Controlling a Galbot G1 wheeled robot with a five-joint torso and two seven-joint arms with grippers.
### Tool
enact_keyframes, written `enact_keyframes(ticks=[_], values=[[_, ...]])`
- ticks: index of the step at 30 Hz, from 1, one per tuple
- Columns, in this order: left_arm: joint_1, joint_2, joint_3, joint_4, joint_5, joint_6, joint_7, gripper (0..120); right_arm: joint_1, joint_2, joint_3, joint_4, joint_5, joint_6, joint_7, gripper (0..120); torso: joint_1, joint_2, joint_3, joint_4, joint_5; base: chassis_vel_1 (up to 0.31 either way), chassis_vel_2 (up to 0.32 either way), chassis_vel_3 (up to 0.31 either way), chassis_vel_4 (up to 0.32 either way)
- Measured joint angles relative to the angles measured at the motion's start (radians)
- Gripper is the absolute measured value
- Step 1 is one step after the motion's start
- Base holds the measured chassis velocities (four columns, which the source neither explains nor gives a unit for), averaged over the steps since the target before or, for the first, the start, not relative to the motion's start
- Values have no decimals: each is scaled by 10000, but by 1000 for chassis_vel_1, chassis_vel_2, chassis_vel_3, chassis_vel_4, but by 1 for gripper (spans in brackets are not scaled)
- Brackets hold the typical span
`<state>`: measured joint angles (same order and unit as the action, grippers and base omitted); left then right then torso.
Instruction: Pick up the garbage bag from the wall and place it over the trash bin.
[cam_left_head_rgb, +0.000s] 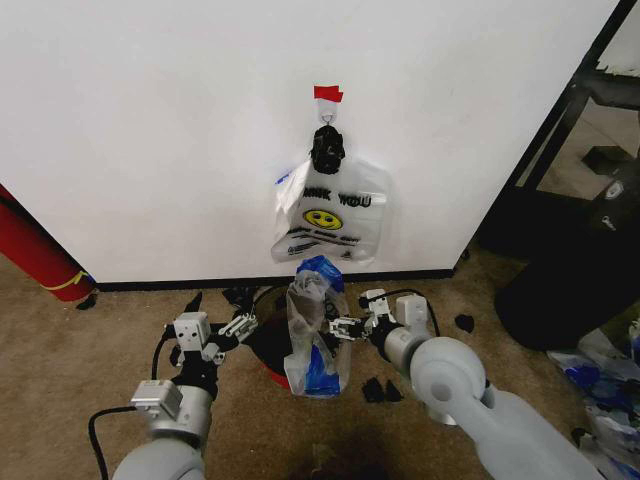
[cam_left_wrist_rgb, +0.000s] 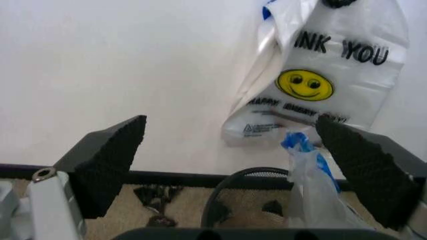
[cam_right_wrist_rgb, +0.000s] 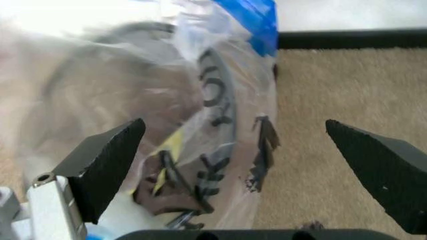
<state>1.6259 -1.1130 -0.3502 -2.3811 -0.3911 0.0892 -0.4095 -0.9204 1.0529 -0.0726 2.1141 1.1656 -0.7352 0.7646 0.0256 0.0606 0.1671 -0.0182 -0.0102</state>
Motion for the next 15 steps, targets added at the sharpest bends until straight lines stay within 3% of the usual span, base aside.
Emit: enact_keyframes(ticks=[15], values=[[26,-167,28,-81,-185,165,-73,100,974,866,-616,-1227,1163,-1,1774,100,0,0,0,0,-1,0,0,0,0]])
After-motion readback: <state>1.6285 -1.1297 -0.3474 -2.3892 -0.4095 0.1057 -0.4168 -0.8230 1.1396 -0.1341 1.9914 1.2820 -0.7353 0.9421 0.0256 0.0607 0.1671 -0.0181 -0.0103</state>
